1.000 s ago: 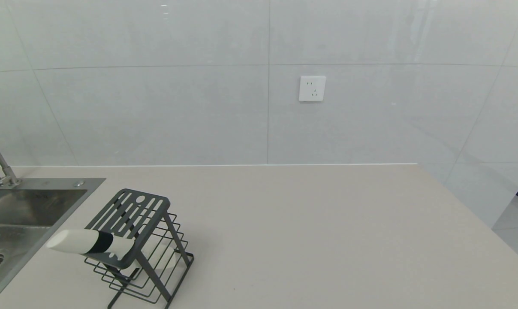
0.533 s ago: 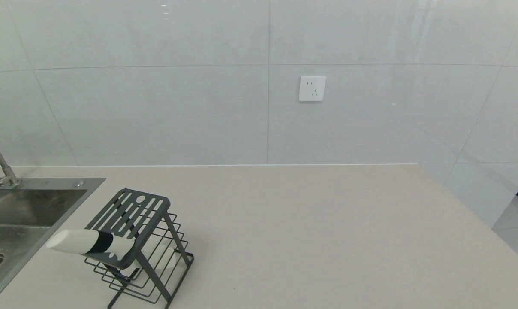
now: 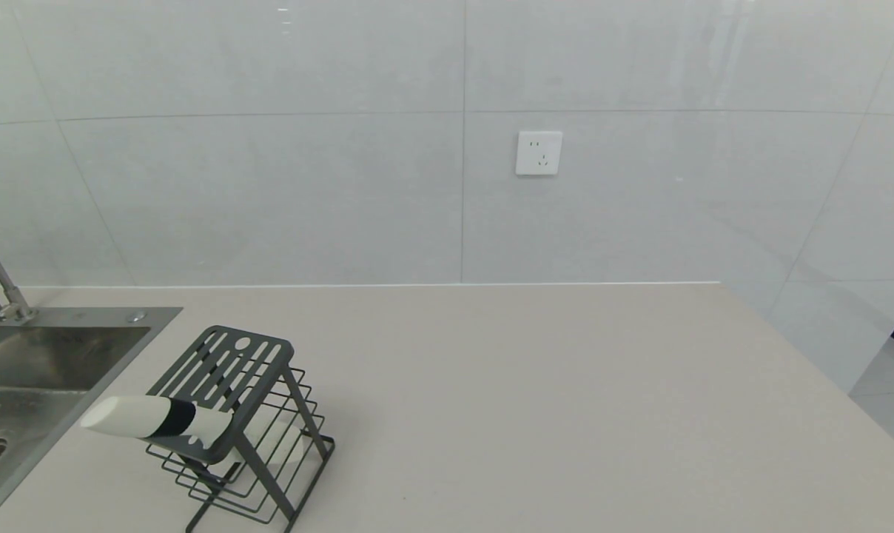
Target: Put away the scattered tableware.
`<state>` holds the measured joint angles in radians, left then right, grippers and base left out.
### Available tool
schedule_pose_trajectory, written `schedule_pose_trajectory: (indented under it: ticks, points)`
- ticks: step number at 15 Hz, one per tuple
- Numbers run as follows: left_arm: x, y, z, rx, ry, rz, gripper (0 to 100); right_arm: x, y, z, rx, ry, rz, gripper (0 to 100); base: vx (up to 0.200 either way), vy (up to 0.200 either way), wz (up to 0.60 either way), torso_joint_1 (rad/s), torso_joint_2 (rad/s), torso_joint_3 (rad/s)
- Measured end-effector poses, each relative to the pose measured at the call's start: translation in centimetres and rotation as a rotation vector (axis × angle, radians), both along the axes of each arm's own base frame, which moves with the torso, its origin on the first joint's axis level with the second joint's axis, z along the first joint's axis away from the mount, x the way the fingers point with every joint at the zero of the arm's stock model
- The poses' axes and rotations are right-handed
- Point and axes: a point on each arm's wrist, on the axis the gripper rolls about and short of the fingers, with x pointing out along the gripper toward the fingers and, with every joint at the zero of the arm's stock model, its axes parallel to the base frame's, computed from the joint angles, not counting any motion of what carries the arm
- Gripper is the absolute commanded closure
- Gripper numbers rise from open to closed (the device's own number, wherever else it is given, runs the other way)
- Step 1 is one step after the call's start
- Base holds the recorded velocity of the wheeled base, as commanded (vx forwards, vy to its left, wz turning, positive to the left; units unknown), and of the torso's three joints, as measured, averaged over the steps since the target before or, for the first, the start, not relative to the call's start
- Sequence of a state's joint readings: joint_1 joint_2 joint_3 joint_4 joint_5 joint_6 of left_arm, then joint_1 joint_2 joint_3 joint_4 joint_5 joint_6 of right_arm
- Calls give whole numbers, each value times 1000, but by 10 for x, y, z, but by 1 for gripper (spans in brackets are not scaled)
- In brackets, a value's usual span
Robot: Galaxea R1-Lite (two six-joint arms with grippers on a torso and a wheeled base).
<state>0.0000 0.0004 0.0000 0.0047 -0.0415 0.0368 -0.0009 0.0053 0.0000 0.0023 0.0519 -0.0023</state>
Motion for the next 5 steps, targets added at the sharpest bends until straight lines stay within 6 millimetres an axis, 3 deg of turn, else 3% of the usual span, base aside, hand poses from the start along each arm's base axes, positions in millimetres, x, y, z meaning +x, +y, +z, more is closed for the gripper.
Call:
schedule_pose_trajectory:
  ticks: [5]
  points:
    - [0,0,0,0,0,0,0,0,0,0,1,-2,-3,0,0,0,0,0,0,0]
